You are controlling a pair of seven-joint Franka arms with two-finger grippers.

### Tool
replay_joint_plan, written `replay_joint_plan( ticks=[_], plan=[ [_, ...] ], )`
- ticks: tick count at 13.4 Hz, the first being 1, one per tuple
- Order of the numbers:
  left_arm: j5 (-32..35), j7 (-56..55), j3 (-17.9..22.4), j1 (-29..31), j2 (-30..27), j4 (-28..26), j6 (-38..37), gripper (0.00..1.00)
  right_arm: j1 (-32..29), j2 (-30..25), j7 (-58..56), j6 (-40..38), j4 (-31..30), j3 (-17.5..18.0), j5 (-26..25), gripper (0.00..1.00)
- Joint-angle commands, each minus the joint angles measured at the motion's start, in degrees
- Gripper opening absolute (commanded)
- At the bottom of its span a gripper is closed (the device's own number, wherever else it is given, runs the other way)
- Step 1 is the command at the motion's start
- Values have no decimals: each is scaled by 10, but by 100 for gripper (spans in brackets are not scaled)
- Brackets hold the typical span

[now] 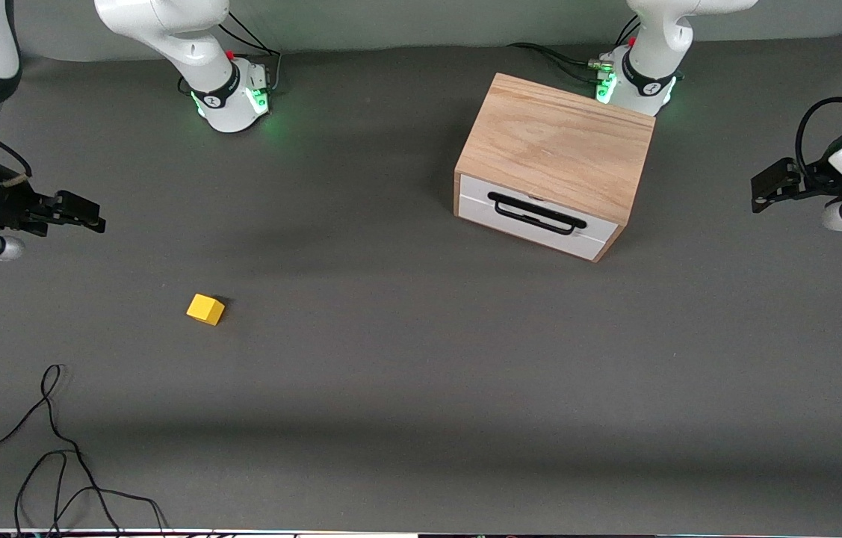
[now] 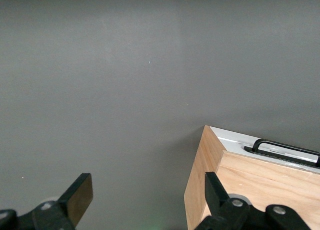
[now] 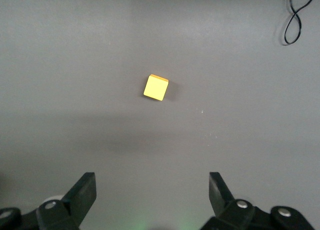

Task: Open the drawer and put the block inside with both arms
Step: 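Move the left gripper toward the black handle of the drawer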

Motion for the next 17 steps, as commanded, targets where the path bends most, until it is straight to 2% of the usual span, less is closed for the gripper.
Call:
replay_joint_plan(
  ticks=[1,5,7,10,12,15,17],
  plan=[
    [-4,9,4,-12,-7,-5,5,100,-2,9,9,12,-2,2,-8,100],
    [-6,-6,4,-67,1,6,7,100,-3,22,3,27,-3,2,-8,100],
    [-33,-71,4,-93,7,6,14,100,-3,22,5,26,-3,1,-8,100],
    [-32,-268,1,-159,23,7,19,100,-3,23,8,28,-3,1,-8,100],
    [-29,-456,0,-205,41,15,43,100,-2,33,9,30,-3,1,-8,100],
    [-31,-632,0,-236,58,17,69,100,-3,34,10,33,-3,1,-8,100],
    [-35,-795,0,-249,67,16,86,100,-3,34,10,34,-3,1,-8,100]
  ],
)
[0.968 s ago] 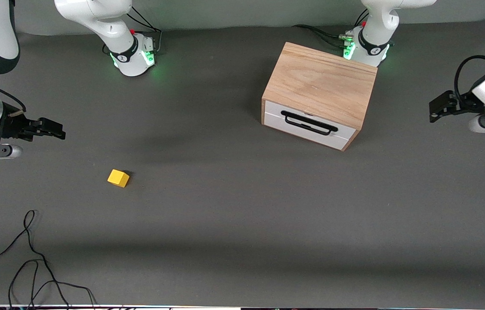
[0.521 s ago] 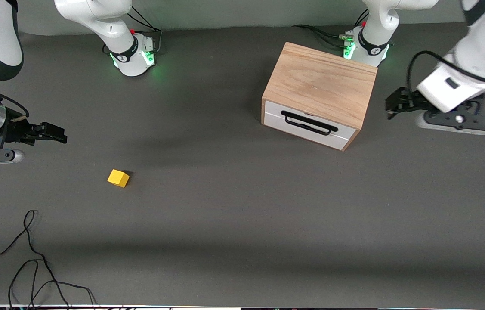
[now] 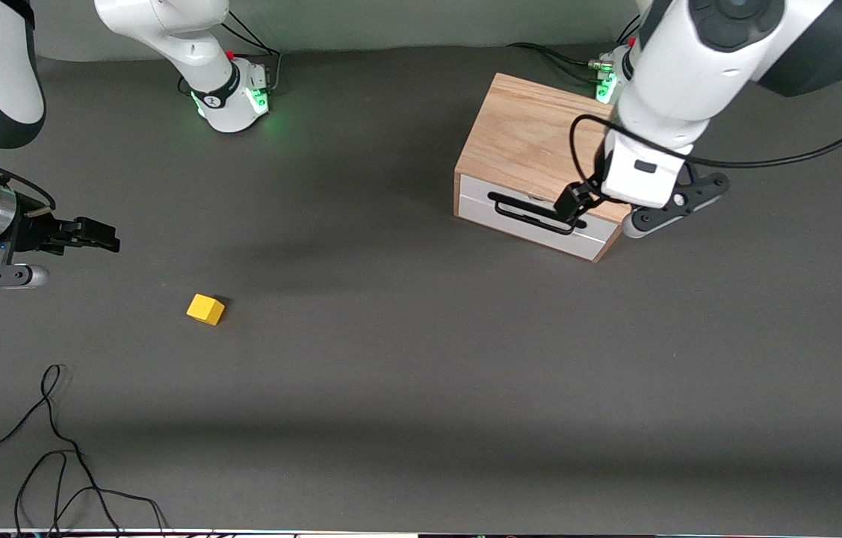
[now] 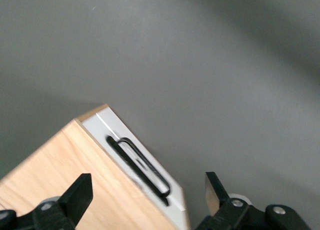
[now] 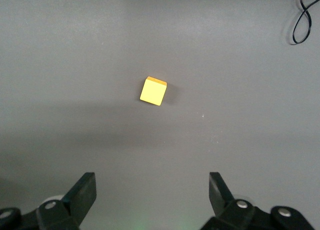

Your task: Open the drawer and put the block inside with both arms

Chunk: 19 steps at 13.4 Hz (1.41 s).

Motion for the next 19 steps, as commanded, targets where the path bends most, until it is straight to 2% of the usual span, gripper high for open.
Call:
replay_joint_plan(
  ticks=[1,7,13,19],
  plan=[
    [-3,-195,8,-21,15,13,13,100,-2,-1,10,10,-2,2,-8,100],
    [-13,-402,8,-46,44,8,-27,100,-1,7,24,10,-1,4,-8,100],
    [-45,-397,8,-40,48,2,-103,100,-1,8,26,15,0,5,-8,100],
    [-57,-397,8,-47,64,-52,-46,100,-2,8,26,15,0,5,-9,100]
  ],
)
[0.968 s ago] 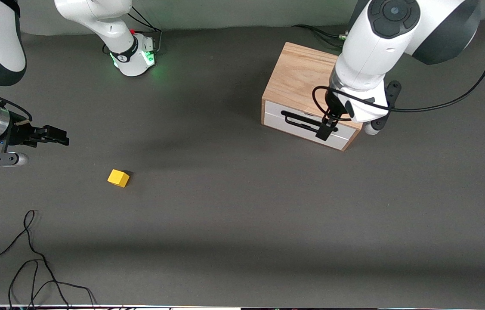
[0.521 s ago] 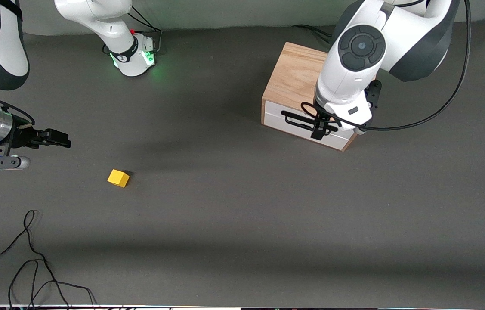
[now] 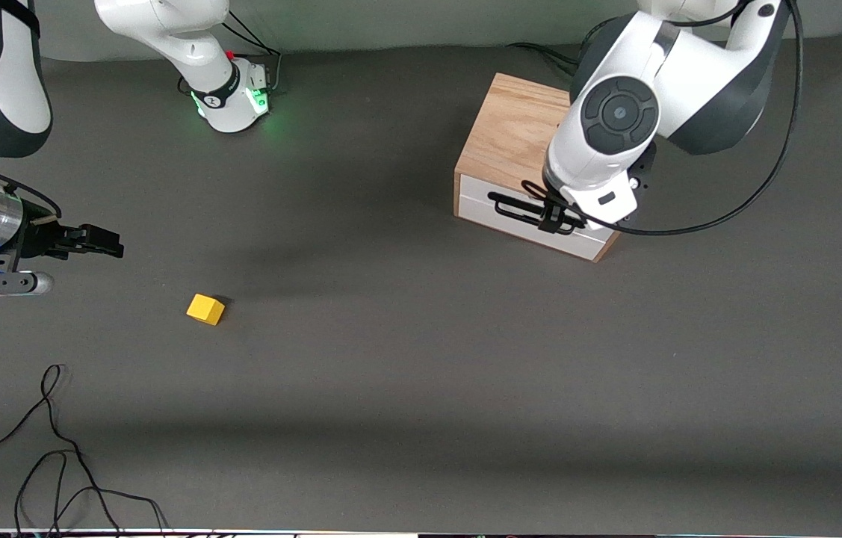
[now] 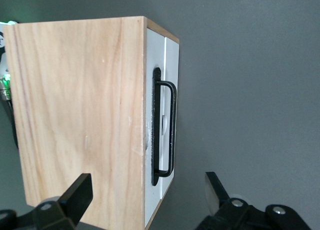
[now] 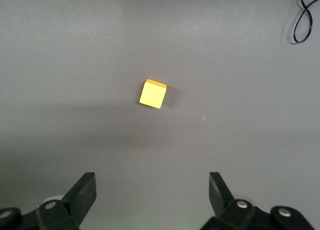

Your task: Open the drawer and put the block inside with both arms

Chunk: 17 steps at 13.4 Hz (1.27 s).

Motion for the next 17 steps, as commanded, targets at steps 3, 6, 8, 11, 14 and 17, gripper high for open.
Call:
replay_joint_plan(
  ticks=[3,6,8,11,14,17],
  plan=[
    [-7,-9,4,-10,13,-56,83,100,-3,-2,14,5,-1,4,-8,100],
    [-2,-8,5,-13,31,-74,128,100,-3,-1,15,6,-1,6,-8,100],
    [0,-8,5,-15,44,-83,151,100,-3,1,15,10,-1,8,-8,100],
    [2,-8,5,-20,48,-111,192,100,-1,1,15,10,-1,8,-9,100],
    [9,-7,5,-20,64,-111,195,100,0,2,15,10,-1,8,-9,100],
    [10,-7,5,-21,69,-118,189,100,0,2,15,12,-1,8,-9,100]
  ],
)
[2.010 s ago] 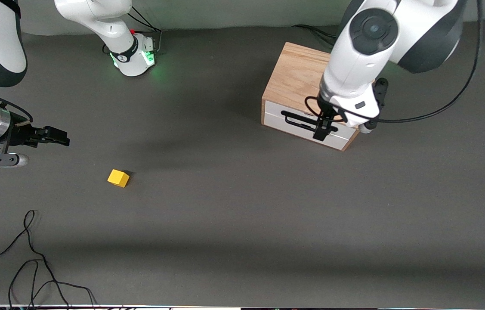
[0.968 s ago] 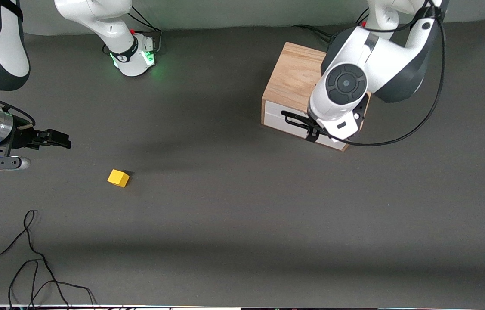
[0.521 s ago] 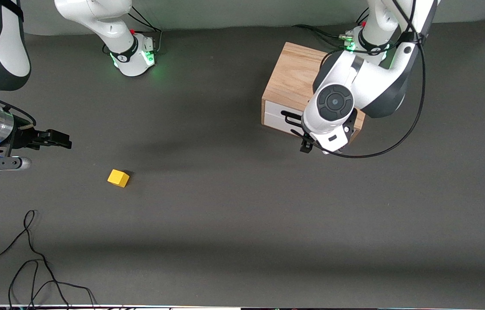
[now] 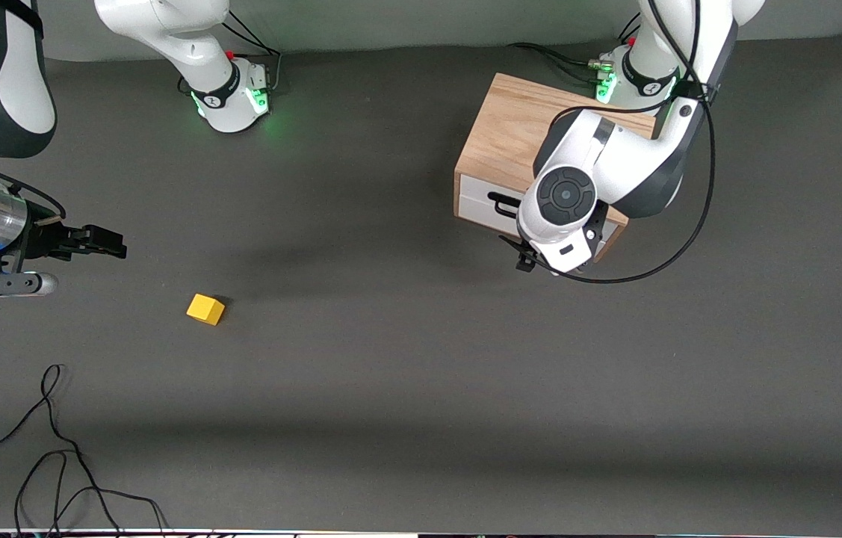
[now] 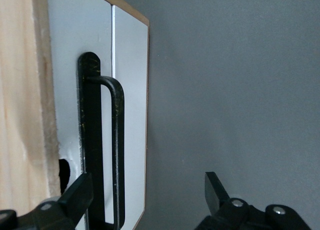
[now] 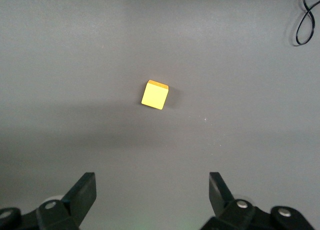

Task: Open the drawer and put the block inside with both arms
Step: 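Pull the drawer handle outward with the left gripper to open it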

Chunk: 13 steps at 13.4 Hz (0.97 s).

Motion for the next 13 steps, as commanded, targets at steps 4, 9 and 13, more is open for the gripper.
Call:
replay_joint_plan(
  ticks=[4,9,13],
  plan=[
    [15,-7,5,-14,0,-27,7,100,0,0,14,9,-1,4,-9,100],
    [18,-7,5,-21,21,-27,20,100,1,0,14,9,-1,4,-9,100],
    [25,-7,5,-23,34,-24,25,100,2,1,15,9,-1,4,-11,100]
  ],
)
